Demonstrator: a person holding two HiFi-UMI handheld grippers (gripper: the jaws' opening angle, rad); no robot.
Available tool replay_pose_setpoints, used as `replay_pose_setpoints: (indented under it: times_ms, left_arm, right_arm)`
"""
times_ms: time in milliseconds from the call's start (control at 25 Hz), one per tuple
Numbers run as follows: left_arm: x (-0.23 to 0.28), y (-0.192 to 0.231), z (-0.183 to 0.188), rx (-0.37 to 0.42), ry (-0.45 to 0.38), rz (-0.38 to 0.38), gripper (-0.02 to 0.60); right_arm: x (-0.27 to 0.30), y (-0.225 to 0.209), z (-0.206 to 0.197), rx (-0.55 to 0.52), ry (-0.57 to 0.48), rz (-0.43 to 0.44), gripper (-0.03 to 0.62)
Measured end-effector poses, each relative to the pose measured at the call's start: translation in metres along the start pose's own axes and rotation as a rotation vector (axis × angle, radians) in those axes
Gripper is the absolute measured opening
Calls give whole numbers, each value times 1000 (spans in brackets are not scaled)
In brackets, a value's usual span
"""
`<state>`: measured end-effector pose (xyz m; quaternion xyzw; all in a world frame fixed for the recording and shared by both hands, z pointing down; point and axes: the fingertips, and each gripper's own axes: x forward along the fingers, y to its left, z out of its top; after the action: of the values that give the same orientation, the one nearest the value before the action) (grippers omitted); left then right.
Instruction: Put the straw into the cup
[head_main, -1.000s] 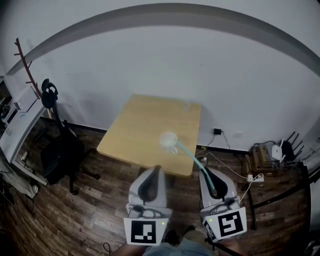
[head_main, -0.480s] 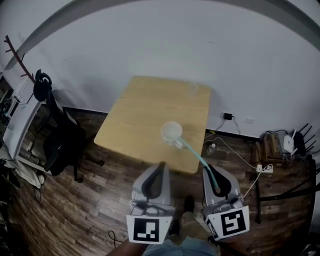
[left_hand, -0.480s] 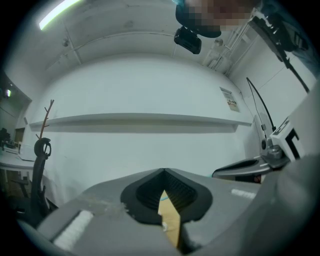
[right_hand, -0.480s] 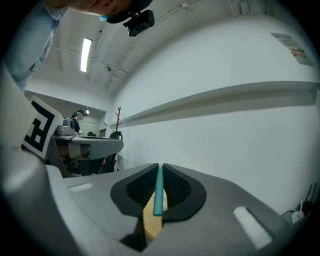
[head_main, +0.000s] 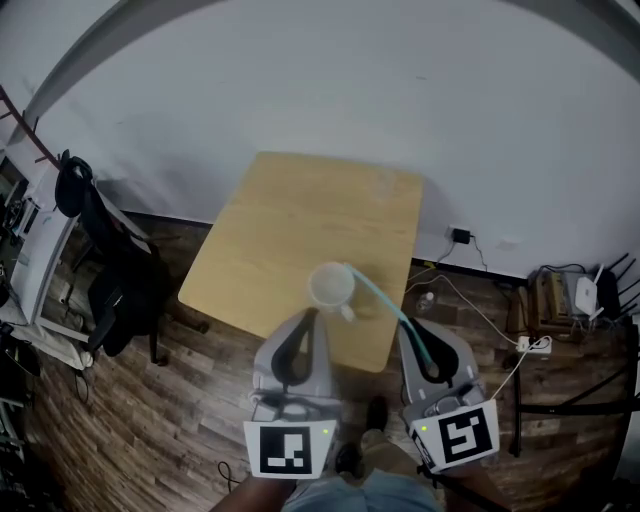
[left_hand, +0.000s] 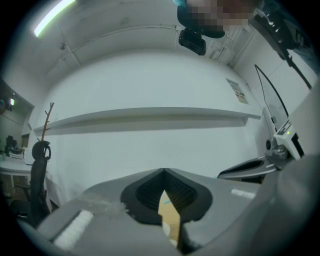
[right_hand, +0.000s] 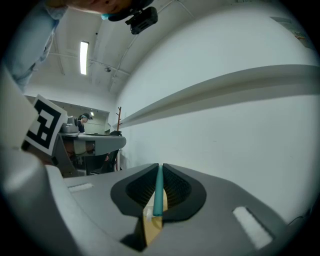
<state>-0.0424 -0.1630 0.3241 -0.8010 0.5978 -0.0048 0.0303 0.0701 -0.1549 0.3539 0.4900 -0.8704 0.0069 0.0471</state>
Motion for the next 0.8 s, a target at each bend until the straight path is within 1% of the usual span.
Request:
replay_pose_setpoints:
  times_ms: [160, 320, 440, 560, 680, 800]
  left_arm:
    - [16, 2, 20, 9, -42, 30, 17]
    - [29, -4, 38, 34, -67, 46, 17]
    - [37, -7, 51, 57, -105, 61, 17]
    - [39, -4, 55, 56, -112, 80, 17]
    - [41, -2, 57, 66, -113, 94, 17]
    - [43, 1, 54, 61, -112, 104, 17]
  right_arm:
    - [12, -9, 17, -6, -25, 34, 34]
    - [18, -21, 35, -17, -64, 65, 34]
    - [24, -30, 47, -33, -88, 84, 34]
    - [28, -32, 55, -43, -114, 101, 34]
    - [31, -32, 57, -40, -116, 118, 34]
    - [36, -32, 55, -41, -111, 128, 34]
